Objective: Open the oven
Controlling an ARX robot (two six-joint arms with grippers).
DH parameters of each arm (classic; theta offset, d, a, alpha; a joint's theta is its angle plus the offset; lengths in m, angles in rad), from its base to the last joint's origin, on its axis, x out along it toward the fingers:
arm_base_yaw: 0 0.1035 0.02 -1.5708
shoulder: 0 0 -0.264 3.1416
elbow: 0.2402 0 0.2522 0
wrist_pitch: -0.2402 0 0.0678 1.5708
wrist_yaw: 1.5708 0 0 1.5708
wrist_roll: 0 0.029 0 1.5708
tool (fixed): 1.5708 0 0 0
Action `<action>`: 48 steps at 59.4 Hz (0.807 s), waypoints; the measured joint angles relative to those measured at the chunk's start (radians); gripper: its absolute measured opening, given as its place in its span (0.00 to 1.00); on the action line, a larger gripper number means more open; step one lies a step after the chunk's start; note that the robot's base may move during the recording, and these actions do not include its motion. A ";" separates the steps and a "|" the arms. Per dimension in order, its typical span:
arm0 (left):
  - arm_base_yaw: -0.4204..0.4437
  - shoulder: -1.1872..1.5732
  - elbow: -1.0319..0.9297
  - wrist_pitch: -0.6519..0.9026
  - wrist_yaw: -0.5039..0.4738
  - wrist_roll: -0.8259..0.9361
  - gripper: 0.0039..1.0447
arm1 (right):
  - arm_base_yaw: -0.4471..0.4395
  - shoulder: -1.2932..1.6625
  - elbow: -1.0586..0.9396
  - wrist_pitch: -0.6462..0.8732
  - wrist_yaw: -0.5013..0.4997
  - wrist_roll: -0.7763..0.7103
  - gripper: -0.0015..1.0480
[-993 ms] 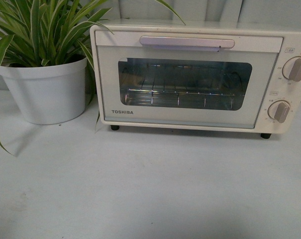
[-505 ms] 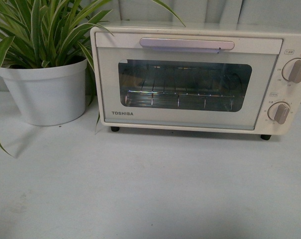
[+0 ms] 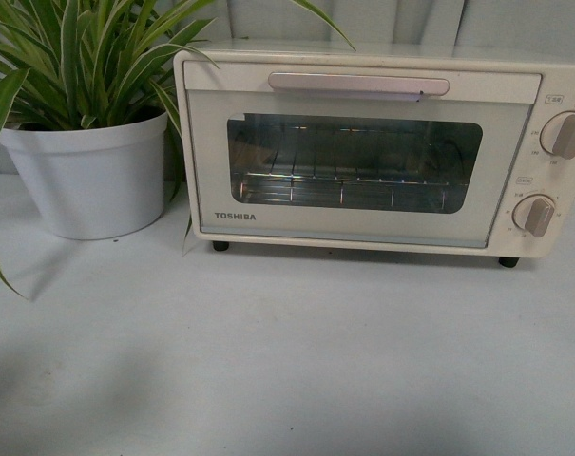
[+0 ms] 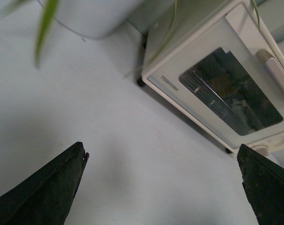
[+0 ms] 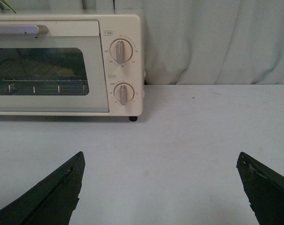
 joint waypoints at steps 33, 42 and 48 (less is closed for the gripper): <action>-0.161 0.713 0.295 0.219 0.033 -0.326 0.94 | 0.000 0.000 0.000 0.000 0.000 0.000 0.91; -0.173 0.792 0.357 0.221 0.032 -0.358 0.94 | 0.000 0.000 0.000 0.000 0.000 0.000 0.91; -0.179 0.812 0.379 0.221 0.027 -0.369 0.94 | 0.000 0.000 0.000 0.000 0.000 0.000 0.91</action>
